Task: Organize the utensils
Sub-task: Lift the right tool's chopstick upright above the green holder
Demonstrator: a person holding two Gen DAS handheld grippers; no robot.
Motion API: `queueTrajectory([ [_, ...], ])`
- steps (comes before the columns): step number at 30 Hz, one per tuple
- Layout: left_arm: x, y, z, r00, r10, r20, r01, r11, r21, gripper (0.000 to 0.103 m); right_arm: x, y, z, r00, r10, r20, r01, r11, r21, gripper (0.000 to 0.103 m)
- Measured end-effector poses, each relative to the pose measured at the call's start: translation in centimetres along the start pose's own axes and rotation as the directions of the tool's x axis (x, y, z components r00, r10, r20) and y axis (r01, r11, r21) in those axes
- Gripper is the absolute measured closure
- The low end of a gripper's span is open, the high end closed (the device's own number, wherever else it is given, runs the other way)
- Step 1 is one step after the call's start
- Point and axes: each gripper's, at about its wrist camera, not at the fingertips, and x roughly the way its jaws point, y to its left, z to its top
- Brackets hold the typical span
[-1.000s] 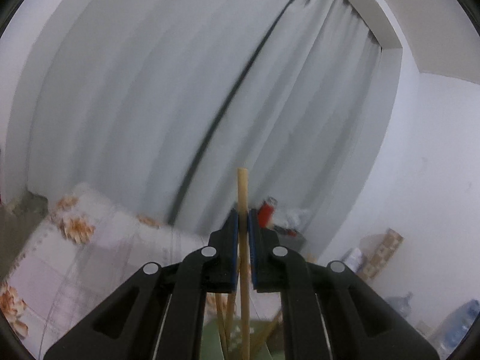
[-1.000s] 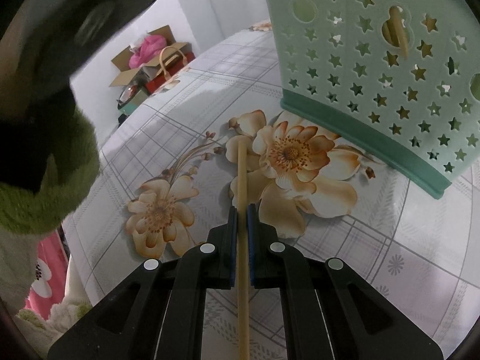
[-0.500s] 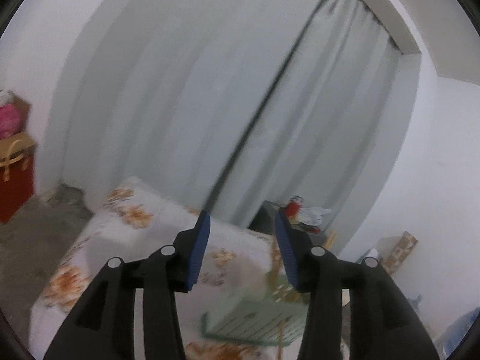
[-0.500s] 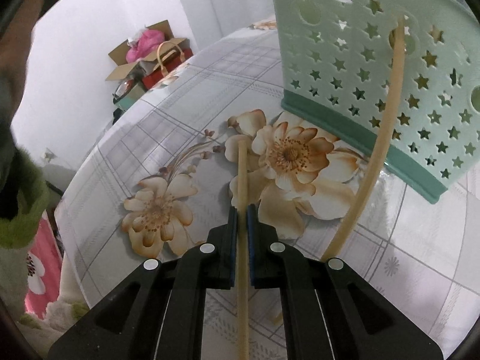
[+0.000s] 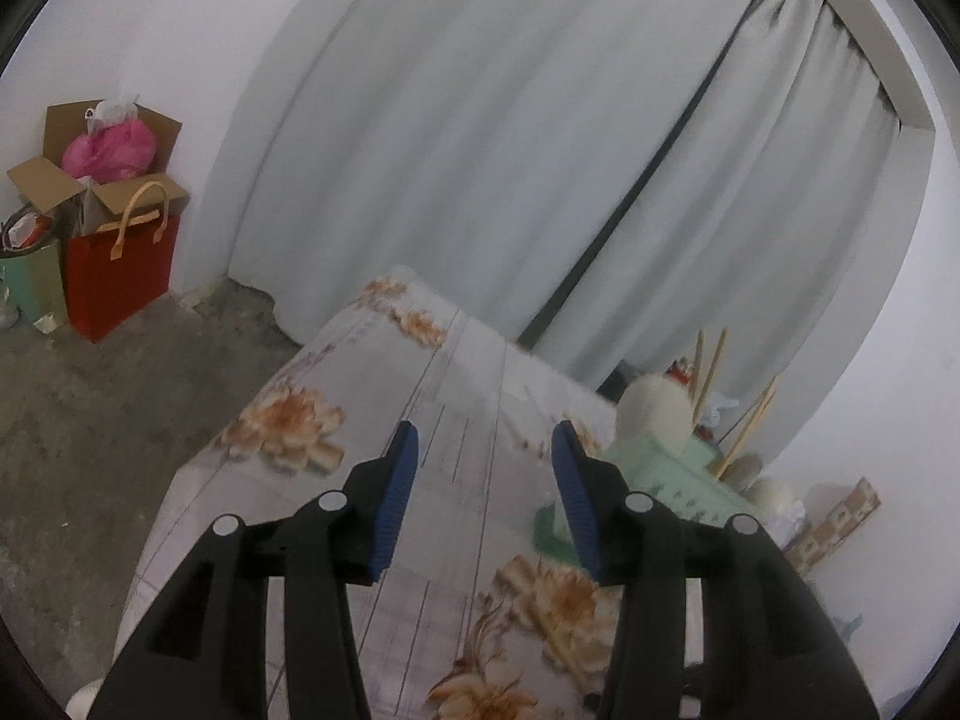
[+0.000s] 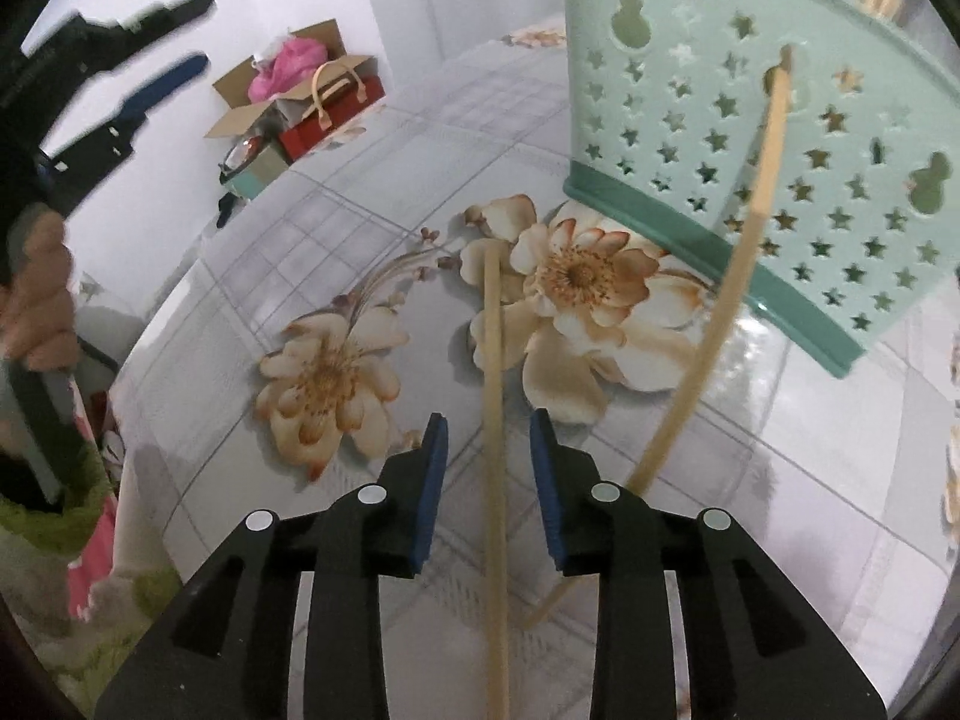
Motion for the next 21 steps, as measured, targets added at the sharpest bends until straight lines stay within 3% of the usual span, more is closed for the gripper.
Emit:
queueTrajectory([
  [8,0.8,-0.9,-2.6,0.997,-0.005,-0.073,0.007,0.999,0.032,0.058,-4.1,-1.8,0.0,0.998,0.029,0.062,-0.031,0.999,0.041,0.072],
  [11,1.0,-0.9,-3.2,0.995,-0.004,-0.096,0.007,0.999,0.036,0.058,-5.3,-2.9,0.0,0.991,0.111,0.079,-0.118,0.989,0.089,0.072],
  [16,0.8,-0.3,-3.8,0.994,0.022,-0.106,-0.018,0.999,0.036,0.057,-7.1,-6.5,0.5,0.954,0.245,0.171,-0.281,0.930,0.236,0.072],
  [21,1.0,0.3,-4.2,0.992,0.021,-0.127,-0.021,1.000,0.002,0.057,-5.4,-9.2,2.3,0.966,0.183,0.184,-0.237,0.912,0.334,0.070],
])
